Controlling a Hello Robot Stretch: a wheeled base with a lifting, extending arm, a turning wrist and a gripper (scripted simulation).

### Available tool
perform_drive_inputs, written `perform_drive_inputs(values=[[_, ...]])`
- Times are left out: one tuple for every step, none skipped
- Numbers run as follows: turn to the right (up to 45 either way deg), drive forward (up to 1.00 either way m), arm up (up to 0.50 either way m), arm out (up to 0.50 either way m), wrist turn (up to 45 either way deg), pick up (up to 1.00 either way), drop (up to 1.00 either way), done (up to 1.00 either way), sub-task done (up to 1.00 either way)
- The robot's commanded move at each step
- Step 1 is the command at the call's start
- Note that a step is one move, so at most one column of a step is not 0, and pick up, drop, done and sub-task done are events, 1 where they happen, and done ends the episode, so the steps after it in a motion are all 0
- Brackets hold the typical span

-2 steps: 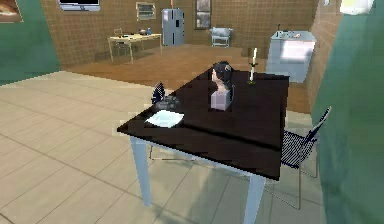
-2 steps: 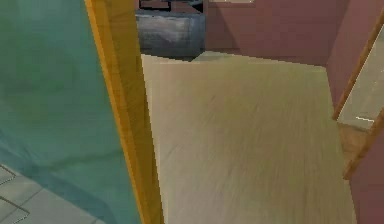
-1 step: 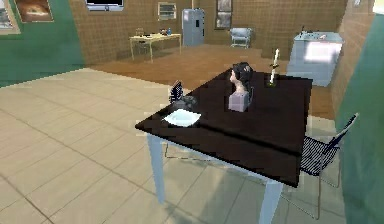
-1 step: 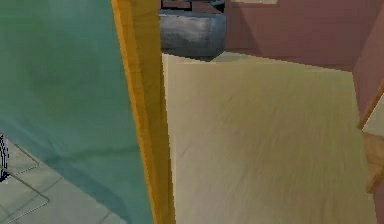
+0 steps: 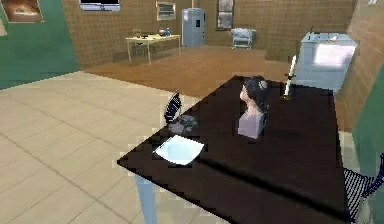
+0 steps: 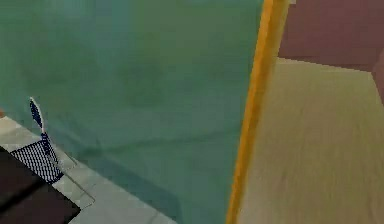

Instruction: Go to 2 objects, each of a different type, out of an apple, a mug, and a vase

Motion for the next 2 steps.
perform_drive_inputs(values=[[-45.0, 0.0, 0.0, 0.0, 0.0, 0.0, 0.0, 0.0, 0.0], [-12.0, 0.0, 0.0, 0.0, 0.0, 0.0, 0.0, 0.0, 0.0]])
